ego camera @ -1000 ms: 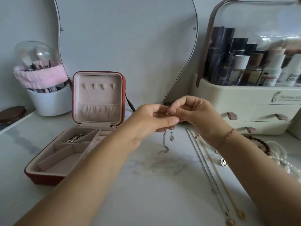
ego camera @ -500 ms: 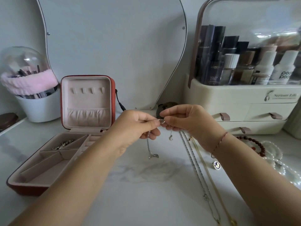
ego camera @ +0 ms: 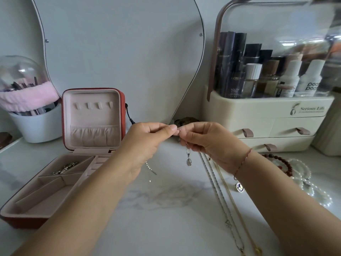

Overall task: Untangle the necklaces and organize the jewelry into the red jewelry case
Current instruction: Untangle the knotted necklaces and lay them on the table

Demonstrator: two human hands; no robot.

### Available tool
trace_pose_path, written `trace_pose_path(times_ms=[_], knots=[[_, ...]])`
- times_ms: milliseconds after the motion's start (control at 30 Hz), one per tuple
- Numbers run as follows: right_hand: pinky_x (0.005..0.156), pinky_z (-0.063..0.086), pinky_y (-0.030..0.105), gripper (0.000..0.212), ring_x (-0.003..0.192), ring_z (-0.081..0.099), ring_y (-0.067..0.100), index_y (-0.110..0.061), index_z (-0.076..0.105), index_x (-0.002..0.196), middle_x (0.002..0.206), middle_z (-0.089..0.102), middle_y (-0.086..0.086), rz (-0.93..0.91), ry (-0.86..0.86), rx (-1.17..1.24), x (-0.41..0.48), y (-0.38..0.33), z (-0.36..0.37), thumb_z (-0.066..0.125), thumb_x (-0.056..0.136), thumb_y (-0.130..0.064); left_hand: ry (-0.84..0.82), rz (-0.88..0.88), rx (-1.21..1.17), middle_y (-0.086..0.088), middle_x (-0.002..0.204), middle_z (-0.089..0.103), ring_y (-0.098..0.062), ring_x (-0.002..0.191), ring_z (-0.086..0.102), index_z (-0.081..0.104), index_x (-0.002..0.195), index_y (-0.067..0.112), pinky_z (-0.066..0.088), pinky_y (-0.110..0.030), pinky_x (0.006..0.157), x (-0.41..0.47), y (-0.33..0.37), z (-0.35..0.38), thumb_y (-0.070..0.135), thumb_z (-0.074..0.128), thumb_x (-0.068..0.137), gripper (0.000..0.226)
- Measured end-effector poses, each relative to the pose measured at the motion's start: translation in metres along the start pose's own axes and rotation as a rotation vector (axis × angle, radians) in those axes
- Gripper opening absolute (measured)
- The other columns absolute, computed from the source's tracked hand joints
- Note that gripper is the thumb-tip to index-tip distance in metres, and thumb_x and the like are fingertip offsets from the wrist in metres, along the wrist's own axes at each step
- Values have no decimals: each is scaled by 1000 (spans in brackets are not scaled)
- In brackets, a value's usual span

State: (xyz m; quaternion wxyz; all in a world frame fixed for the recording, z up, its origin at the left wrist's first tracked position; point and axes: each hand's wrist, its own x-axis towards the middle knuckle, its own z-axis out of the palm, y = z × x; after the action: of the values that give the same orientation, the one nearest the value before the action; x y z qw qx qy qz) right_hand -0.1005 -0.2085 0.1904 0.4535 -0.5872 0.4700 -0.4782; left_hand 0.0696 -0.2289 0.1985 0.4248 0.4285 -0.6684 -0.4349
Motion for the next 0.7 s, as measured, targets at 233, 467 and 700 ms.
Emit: trace_pose_path(times_ms=[233, 467, 700], knots=[[64, 39, 21, 6, 58, 50, 7, -12, 68, 79, 63, 59, -2, 112, 11, -78, -1, -1, -5, 71, 81, -17, -26, -23, -34, 5, 51, 18, -14, 45, 16, 76, 75, 24, 16, -22, 45, 2, -5, 1, 33, 62, 89, 21], [60, 29, 20, 14, 59, 37, 9, -9, 68, 82, 62, 49, -1, 62, 38, 21, 0, -1, -5, 60, 88, -19, -27, -130, -123, 4, 55, 40, -11, 48, 30, 61, 73, 11, 23, -18, 43, 7, -9, 4, 16, 50, 96, 25], [59, 32, 17, 17, 56, 35, 9, -10, 67, 74, 55, 45, -2, 14, 86, 3, -1, -4, -3, 63, 86, -22, -76, -83, -67, 10, 50, 26, -8, 44, 19, 72, 83, 20, 19, -16, 39, 3, -7, 0, 30, 66, 87, 12]])
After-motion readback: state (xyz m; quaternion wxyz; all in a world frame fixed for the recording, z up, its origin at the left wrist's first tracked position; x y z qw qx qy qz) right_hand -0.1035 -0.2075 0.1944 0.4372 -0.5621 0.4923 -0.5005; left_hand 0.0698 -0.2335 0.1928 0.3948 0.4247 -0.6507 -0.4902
